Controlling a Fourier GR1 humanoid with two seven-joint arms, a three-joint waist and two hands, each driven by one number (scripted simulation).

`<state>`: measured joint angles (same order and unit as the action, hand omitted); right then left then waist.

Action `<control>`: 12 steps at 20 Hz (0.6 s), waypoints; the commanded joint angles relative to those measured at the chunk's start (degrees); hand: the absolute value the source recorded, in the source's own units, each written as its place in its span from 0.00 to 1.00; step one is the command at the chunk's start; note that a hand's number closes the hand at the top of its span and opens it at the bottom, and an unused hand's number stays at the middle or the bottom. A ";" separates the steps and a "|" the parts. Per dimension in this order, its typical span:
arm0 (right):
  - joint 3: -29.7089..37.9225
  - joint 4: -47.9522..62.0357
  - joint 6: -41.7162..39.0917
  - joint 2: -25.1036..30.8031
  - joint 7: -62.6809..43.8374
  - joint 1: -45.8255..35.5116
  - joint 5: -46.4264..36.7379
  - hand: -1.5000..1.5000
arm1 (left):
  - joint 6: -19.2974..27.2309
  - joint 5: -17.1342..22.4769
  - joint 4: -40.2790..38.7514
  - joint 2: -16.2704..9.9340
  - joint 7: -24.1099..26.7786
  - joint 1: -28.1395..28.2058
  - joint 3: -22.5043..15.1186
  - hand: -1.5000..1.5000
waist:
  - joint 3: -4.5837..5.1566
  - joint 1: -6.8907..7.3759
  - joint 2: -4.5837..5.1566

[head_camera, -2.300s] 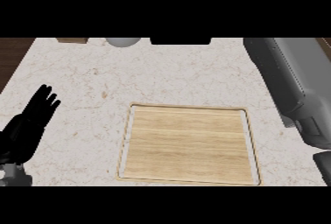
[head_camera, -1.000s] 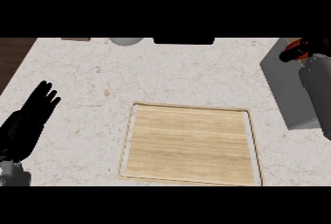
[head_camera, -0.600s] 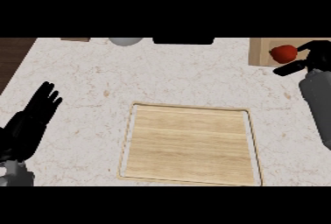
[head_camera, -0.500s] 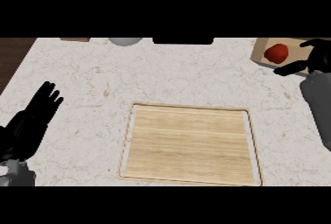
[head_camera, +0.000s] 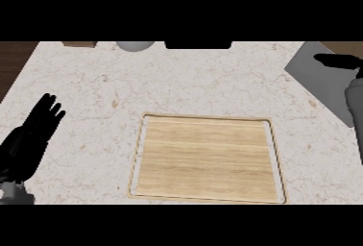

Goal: Pick the bell pepper from the tray and place it in the cardboard box

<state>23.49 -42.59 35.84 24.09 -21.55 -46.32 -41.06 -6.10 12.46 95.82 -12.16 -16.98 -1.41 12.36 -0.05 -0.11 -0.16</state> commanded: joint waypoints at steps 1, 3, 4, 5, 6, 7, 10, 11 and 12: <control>2.85 -9.05 1.12 -0.95 2.85 5.36 6.12 0.00 | 0.01 -0.32 -3.12 -0.08 0.91 -1.08 0.67 0.50 | 0.06 -0.92 -0.13; 3.47 -15.49 -3.64 1.53 -0.04 9.78 8.02 0.00 | -1.34 1.24 0.25 -0.61 0.31 1.94 1.42 0.50 | 0.09 -1.14 -0.41; 3.17 -16.15 -1.68 0.01 0.36 11.71 8.16 0.00 | 2.13 -2.06 -1.41 0.68 -1.11 -2.63 -0.73 0.50 | 0.06 -0.74 -0.08; 4.64 -20.74 -1.89 -0.62 1.15 14.82 10.53 0.00 | -1.13 1.18 -0.01 -1.61 -0.91 -0.07 1.80 0.50 | 0.07 -1.29 -0.38; 4.14 -24.63 -2.41 -1.12 -0.86 16.26 10.59 0.00 | -0.85 0.83 -2.78 -0.93 1.41 -1.48 2.10 0.50 | 0.10 -1.34 -0.30; 5.25 -24.61 -2.71 -0.73 2.10 18.65 12.89 0.00 | -1.69 0.11 -2.04 -1.30 1.80 0.29 1.78 0.50 | 0.06 -0.60 -0.08; 8.54 -30.76 -8.25 1.83 4.47 24.65 19.20 0.00 | -0.91 -0.36 -4.39 -0.81 1.73 -1.53 1.62 0.50 | 0.05 -0.84 -0.02; 6.29 -34.48 -9.17 0.98 1.08 26.39 17.57 0.00 | 0.64 -2.22 -2.64 1.75 2.99 -0.03 -0.36 0.50 | 0.06 -0.43 -0.01; 5.84 -38.54 -11.27 1.05 -0.15 28.75 18.05 0.00 | 1.38 -2.63 -1.76 1.48 1.47 -0.55 -0.52 0.50 | 0.07 -0.56 -0.06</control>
<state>29.20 -71.59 28.87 24.79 -20.30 -24.57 -26.10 -6.06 11.46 93.78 -11.84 -15.56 -1.82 12.90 0.02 -0.84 -0.27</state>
